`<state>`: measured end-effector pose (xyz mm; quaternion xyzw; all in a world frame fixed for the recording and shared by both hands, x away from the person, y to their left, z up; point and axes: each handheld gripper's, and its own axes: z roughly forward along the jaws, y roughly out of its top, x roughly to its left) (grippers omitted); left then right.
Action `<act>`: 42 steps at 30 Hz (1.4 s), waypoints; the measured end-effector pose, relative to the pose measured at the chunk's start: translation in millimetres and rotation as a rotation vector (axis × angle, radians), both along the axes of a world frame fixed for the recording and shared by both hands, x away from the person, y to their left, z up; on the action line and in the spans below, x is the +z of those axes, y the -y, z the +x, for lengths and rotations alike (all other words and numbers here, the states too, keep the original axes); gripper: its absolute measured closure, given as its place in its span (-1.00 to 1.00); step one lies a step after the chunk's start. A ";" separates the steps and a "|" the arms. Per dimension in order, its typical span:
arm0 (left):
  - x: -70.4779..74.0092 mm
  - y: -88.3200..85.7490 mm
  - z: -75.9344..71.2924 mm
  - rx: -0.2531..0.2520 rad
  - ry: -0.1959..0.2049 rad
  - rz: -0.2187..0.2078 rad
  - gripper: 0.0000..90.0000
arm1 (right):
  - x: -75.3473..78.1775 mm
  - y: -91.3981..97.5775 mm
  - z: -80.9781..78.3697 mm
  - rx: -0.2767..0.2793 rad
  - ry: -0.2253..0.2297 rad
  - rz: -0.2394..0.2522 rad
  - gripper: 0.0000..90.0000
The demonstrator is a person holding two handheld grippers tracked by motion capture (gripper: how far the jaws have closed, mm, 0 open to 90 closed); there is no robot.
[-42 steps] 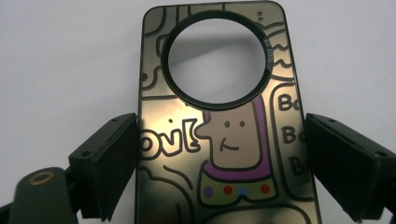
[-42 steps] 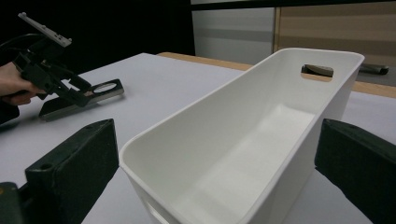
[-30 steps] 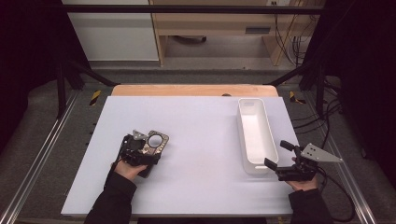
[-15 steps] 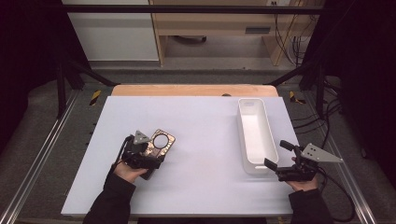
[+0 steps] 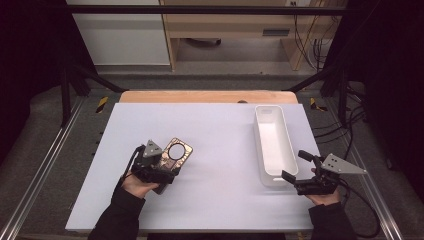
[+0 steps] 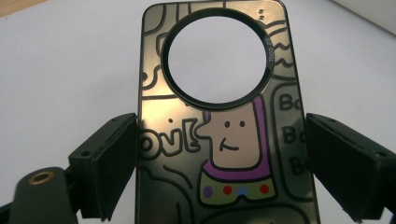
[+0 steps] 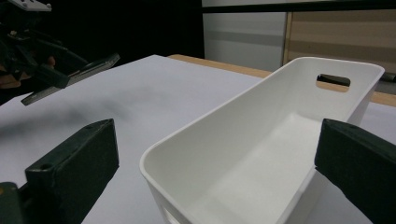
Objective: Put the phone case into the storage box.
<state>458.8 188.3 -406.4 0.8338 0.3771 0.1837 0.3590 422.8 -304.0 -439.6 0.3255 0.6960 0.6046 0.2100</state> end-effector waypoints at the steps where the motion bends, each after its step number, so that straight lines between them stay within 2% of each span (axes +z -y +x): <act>1: 0.0 0.0 0.0 0.000 0.000 0.000 -0.75 | 0.3 -0.5 -0.2 0.002 0.000 0.000 -1.00; 19: 10.2 13.8 -11.3 -0.088 0.016 -0.012 -0.75 | 5.4 -8.1 -2.3 0.039 0.011 -0.014 -1.00; 26: 10.3 21.1 -15.4 -0.139 0.021 -0.010 -0.75 | 6.7 -12.3 -2.9 0.062 0.012 -0.029 -1.00; 42: 7.1 37.2 -22.8 -0.214 0.024 0.002 -0.75 | 8.2 -23.3 -4.2 0.114 0.017 -0.074 -1.00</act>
